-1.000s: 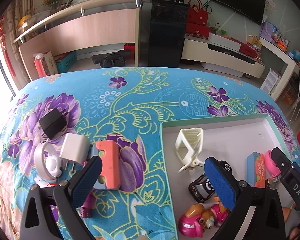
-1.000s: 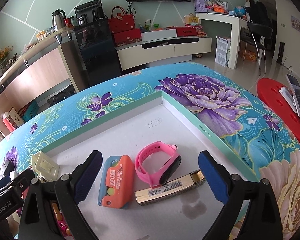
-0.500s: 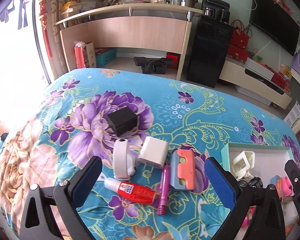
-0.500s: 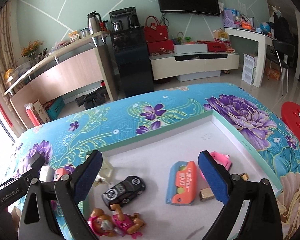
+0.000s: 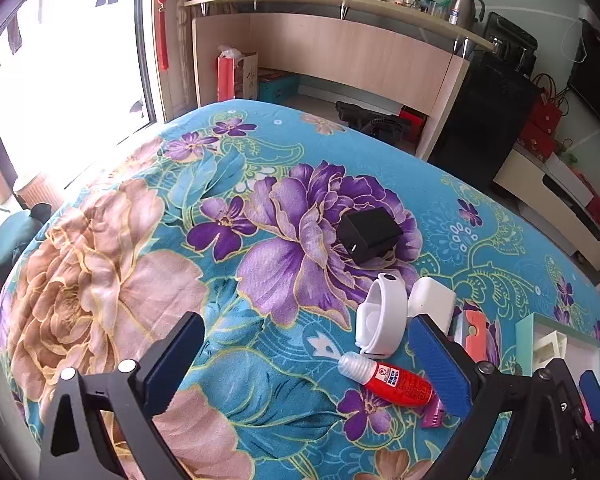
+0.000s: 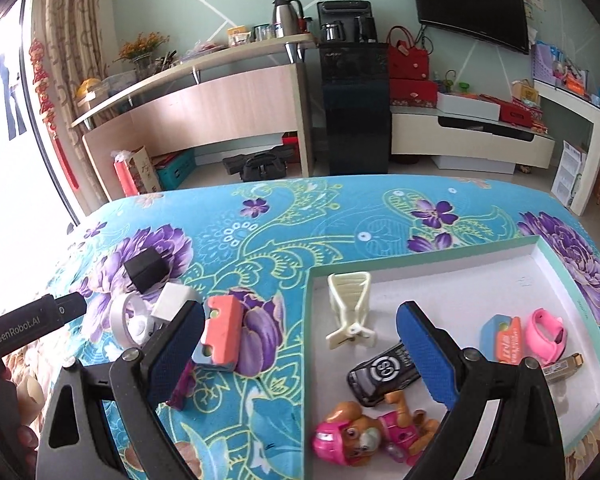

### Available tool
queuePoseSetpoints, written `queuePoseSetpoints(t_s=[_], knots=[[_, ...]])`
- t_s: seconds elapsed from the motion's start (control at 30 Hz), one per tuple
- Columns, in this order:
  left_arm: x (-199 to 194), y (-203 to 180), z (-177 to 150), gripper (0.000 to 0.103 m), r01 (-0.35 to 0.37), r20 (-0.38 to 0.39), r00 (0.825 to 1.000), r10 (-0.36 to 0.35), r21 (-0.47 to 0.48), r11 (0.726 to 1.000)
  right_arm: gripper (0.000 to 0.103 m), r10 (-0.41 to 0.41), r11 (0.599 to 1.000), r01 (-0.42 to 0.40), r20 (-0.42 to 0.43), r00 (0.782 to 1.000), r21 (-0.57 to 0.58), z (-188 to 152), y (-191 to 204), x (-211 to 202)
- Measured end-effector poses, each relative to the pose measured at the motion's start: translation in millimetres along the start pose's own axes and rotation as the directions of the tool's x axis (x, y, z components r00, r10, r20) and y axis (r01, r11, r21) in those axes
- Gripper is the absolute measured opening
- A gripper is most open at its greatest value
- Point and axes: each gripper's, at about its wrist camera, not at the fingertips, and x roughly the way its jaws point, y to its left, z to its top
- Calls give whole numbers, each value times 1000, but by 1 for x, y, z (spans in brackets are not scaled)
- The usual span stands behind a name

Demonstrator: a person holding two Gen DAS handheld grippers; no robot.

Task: Organize rigid objects
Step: 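Move both open tools back over the remaining items, then grasp the red glue bottle with the left tool while the right tool grasps the pink marker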

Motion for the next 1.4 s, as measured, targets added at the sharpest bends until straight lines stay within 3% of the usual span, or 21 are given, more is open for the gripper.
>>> queuePoseSetpoints(t_s=[0.17,0.37,0.57,0.73,0.9,1.17,1.4], knots=[[9,19,-5,103,1,-41,999,-2,-39,999,97,61,997,-63,-56,997,-39,-8,30,13],[26,28,-13,103,28,-94,995,-31,-32,999,97,41,992,-52,-102,994,-113,-18,53,26],[41,17,-20,103,60,-159,986,-54,33,998,97,22,995,-33,-109,994,-98,-19,45,28],[37,6,-20,103,147,-164,977,-135,57,988,97,3,998,-8,-75,997,-55,-15,29,19],[34,-18,-26,103,201,-178,969,-172,156,967,97,-9,1000,8,-47,999,-3,-11,14,12],[41,-43,-34,103,204,-197,968,-156,252,946,97,-16,998,19,-52,999,56,-9,-3,11],[42,-51,-36,103,151,-147,983,-109,311,938,97,-5,998,9,-62,998,62,-11,-4,13]])
